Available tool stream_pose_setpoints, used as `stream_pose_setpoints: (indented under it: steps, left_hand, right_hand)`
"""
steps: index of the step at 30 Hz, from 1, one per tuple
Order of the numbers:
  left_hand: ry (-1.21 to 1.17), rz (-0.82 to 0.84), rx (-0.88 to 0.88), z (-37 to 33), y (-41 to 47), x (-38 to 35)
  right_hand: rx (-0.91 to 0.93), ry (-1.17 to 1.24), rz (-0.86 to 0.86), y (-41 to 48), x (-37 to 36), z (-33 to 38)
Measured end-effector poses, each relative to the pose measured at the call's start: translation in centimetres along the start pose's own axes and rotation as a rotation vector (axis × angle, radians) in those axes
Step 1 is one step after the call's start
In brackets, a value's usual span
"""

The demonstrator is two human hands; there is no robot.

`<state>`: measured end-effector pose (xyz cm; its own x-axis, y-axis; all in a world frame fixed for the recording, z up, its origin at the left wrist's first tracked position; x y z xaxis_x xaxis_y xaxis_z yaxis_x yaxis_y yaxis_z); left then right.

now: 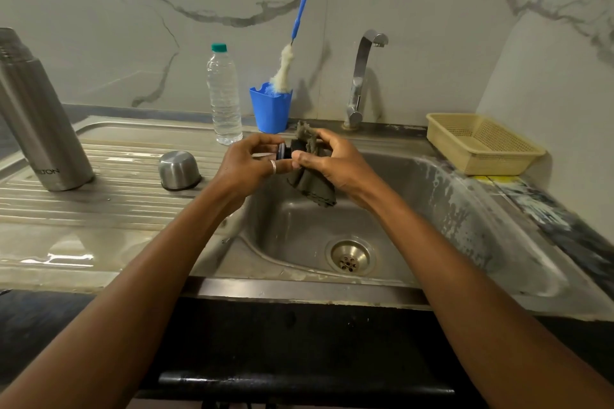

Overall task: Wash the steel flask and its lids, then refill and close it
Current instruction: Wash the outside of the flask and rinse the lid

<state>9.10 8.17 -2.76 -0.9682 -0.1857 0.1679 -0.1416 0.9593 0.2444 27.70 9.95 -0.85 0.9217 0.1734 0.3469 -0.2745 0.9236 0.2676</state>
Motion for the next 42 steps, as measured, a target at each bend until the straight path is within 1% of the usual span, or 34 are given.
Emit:
stream_pose_setpoints:
  steps: [3,5,7,11,13,15,17,19,21,22,24,26,28,30,33,35,36,38,39,40,42]
  left_hand:
    - [-0.254,0.146,0.090,-0.2,-0.3,0.0]
    - [-0.345,0.176,0.108,-0.5,-0.3,0.0]
    - [-0.334,0.191,0.103,-0.6,-0.1,-0.2]
    - [-0.289,0.297,0.133,0.0,-0.2,-0.7]
    - [-0.311,0.306,0.144,-0.2,-0.3,-0.9]
    - [-0.319,0.273,0.105,-0.3,-0.3,-0.8]
    - [-0.184,0.237,-0.010,-0.5,-0.3,-0.6]
    - [0.087,0.190,-0.176,-0.9,-0.5,-0.8]
    - [0.326,0.168,-0.344,-1.3,-0.8,-1.4]
    - [0.374,0.170,-0.390,-1.4,-0.9,-1.7]
    - [0.379,0.191,-0.413,-1.5,-1.0,-1.8]
    - [0.374,0.202,-0.423,-1.4,-0.8,-1.7]
    - [0.372,0.205,-0.404,-1.3,-0.7,-1.6]
    - [0.382,0.176,-0.377,-1.3,-0.7,-1.8]
    - [0.403,0.109,-0.350,-1.5,-0.8,-2.3]
    - [0.360,0.065,-0.280,-1.6,-1.0,-2.3]
    - [0.294,0.065,-0.219,-1.7,-1.1,-2.3]
    - [0.115,0.135,-0.108,-1.7,-1.3,-2.4]
    - [0.051,0.168,-0.080,-1.8,-1.4,-2.4]
    - [0.015,0.189,-0.063,-1.7,-1.5,-2.3]
    - [0.021,0.203,-0.057,-1.7,-1.5,-2.1]
  right_hand:
    - [0.037,0.031,-0.027,0.2,0.2,0.2]
    - [0.060,0.074,-0.029,0.2,0.4,0.0]
    - [0.112,0.017,-0.063,0.1,0.1,-0.2]
    - [0.332,-0.330,-0.187,-0.1,-1.2,-0.9]
    - [0.416,-0.398,-0.201,-0.1,-1.4,-1.1]
    - [0.427,-0.413,-0.210,-0.1,-1.5,-1.0]
    - [0.369,-0.391,-0.215,-0.1,-1.5,-0.9]
    - [0.247,-0.340,-0.196,-0.2,-1.4,-0.8]
    - [0.081,-0.259,-0.156,-0.3,-1.1,-0.5]
    - [-0.002,-0.216,-0.132,-0.3,-0.9,-0.4]
    - [-0.100,-0.139,-0.096,-0.4,-0.6,-0.2]
    - [-0.135,-0.081,-0.076,-0.4,-0.3,-0.1]
    - [-0.141,-0.090,-0.089,-0.4,-0.2,0.0]
    - [-0.060,-0.193,-0.173,-0.2,-0.5,0.1]
    - [0.138,-0.331,-0.309,0.0,-0.8,-0.2]
    - [0.231,-0.348,-0.371,0.3,-0.9,-0.4]
    - [0.267,-0.353,-0.395,0.4,-0.9,-0.4]
    - [0.350,-0.391,-0.409,0.6,-0.9,-0.2]
    - [0.394,-0.415,-0.393,0.5,-1.0,-0.2]
    - [0.430,-0.430,-0.369,0.3,-1.1,-0.3]
    - [0.470,-0.435,-0.326,0.0,-1.2,-0.3]
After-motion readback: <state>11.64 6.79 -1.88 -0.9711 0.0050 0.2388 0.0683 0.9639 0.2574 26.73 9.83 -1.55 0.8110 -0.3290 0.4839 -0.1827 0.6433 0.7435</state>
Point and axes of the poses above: each hand's wrist, its own y-axis towards the middle knuckle, its own x-axis out of the back of the hand, z = x × y, the point moved 1 cm from there along y, towards the middle knuckle, and after that the axes turned 3 degrees about -z, right-handed, at the moved point
